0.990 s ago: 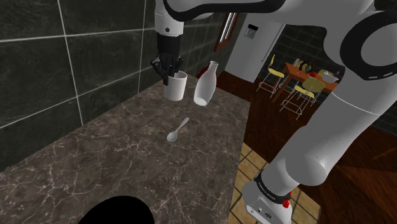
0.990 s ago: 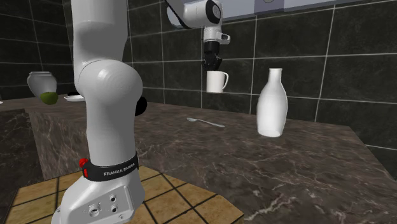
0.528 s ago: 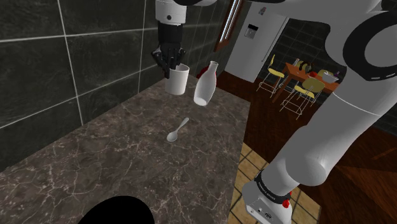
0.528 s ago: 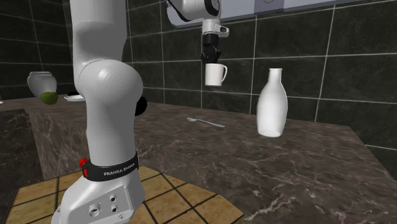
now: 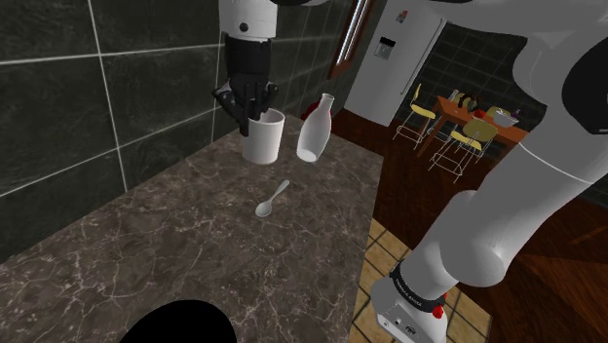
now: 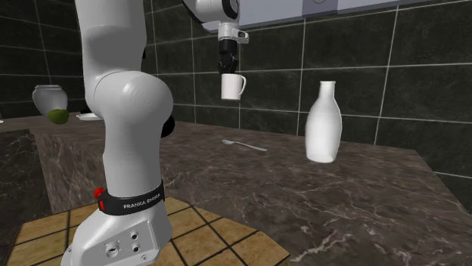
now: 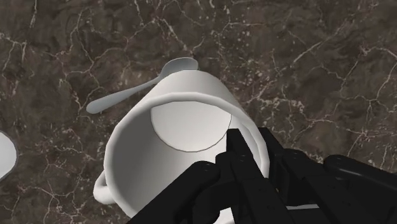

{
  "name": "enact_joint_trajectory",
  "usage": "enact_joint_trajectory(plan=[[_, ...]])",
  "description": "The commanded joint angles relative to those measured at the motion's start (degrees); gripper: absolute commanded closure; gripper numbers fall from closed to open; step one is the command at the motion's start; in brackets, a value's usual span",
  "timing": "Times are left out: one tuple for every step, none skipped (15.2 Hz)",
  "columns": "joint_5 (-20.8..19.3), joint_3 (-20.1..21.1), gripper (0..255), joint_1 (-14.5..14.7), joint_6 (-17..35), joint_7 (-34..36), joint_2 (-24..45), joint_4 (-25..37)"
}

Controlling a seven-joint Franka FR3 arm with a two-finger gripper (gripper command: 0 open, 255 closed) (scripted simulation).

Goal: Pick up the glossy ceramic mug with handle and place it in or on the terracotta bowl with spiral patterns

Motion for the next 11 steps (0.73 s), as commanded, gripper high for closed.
enact_joint_trajectory(plan=[[0.8, 1.4, 255, 1.4, -0.5, 2.7, -1.0, -0.4], [1.1, 2.1, 255, 2.0, -0.6, 3.9, -1.2, -0.5], [1.4, 2.8, 255, 2.6, -0.7, 5.2, -1.4, -0.5], [1.7, 3.5, 255, 3.3, -0.8, 6.5, -1.5, -0.5], [1.9, 4.1, 255, 3.9, -0.9, 7.8, -1.5, -0.4], [2.1, 4.9, 255, 4.6, -1.0, 9.2, -1.5, -0.2], [2.3, 5.6, 255, 5.2, -1.2, 10.6, -1.4, 0.1], [2.5, 6.3, 255, 5.9, -1.3, 11.9, -1.2, 0.4], [2.6, 7.1, 255, 6.5, -1.4, 13.3, -1.0, 0.8], [2.7, 7.8, 255, 7.2, -1.6, 14.8, -0.7, 1.2], [2.8, 8.6, 255, 7.9, -1.7, 16.2, -0.4, 1.7]])
